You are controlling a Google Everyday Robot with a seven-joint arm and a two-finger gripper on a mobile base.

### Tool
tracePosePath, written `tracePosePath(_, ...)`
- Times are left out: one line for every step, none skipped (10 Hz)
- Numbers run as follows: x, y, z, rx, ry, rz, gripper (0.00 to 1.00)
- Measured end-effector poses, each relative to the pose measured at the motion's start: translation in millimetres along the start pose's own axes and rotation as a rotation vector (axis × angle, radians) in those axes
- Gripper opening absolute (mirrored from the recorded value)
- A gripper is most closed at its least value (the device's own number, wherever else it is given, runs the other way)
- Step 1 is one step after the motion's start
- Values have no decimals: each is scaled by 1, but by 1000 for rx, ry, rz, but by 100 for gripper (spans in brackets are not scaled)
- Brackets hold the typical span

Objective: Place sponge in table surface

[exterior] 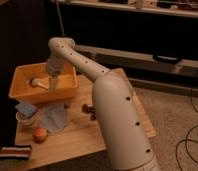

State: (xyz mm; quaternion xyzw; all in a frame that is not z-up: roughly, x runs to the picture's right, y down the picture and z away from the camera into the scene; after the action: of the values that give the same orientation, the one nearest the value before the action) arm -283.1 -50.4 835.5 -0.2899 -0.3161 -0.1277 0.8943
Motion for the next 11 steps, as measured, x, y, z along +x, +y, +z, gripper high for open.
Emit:
tracePosePath(0, 0, 0, 0, 0, 0, 80)
tracePosePath(0, 0, 0, 0, 0, 0, 80)
tracePosePath(0, 0, 0, 0, 0, 0, 80)
tracePosePath(0, 0, 0, 0, 0, 0, 80)
tracePosePath(0, 0, 0, 0, 0, 0, 80)
tracePosePath(0, 0, 0, 0, 0, 0, 80)
tracePosePath(0, 0, 0, 0, 0, 0, 80)
tracePosePath(0, 0, 0, 0, 0, 0, 80)
tracePosePath(0, 0, 0, 0, 0, 0, 80)
tracePosePath(0, 0, 0, 0, 1, 0, 80)
tracePosePath(1, 0, -1, -3, 15, 10, 80)
